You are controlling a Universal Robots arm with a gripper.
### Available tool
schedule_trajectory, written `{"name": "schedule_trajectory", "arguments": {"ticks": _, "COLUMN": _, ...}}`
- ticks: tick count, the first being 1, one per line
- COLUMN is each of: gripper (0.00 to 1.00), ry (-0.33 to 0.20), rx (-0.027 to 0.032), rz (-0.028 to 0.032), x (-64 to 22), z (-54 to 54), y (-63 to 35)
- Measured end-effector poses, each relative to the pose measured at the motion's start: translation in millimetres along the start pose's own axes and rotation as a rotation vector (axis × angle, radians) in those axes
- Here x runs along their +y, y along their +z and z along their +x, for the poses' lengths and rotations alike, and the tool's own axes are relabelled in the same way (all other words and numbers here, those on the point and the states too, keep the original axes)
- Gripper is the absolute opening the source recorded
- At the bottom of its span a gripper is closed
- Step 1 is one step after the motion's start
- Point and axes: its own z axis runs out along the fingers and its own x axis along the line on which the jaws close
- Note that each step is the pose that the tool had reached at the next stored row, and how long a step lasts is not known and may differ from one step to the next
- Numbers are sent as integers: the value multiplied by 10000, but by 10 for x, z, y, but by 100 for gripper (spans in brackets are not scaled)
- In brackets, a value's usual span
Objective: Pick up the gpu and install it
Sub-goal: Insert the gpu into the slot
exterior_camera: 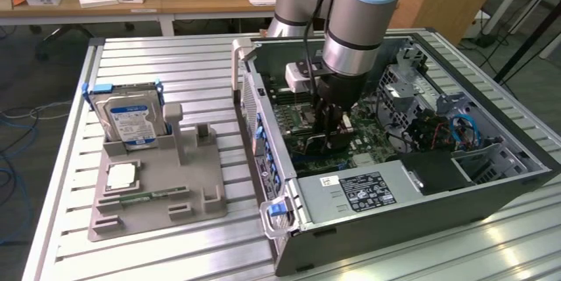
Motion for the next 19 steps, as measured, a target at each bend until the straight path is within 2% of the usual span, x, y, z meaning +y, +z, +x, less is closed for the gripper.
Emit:
{"name": "schedule_trajectory", "arguments": {"ticks": 3, "gripper": 57, "ry": 0, "rx": 4, "rz": -2, "x": 0, "z": 1, "y": -9}}
{"name": "schedule_trajectory", "arguments": {"ticks": 5, "gripper": 57, "ry": 0, "rx": 1, "rz": 0, "x": 0, "z": 1, "y": -51}}
{"name": "schedule_trajectory", "arguments": {"ticks": 15, "gripper": 57, "ry": 0, "rx": -2, "rz": 0, "x": -2, "z": 10, "y": -414}}
{"name": "schedule_trajectory", "arguments": {"ticks": 19, "gripper": 57, "ry": 0, "rx": -23, "rz": 0, "x": -2, "z": 11, "y": -433}}
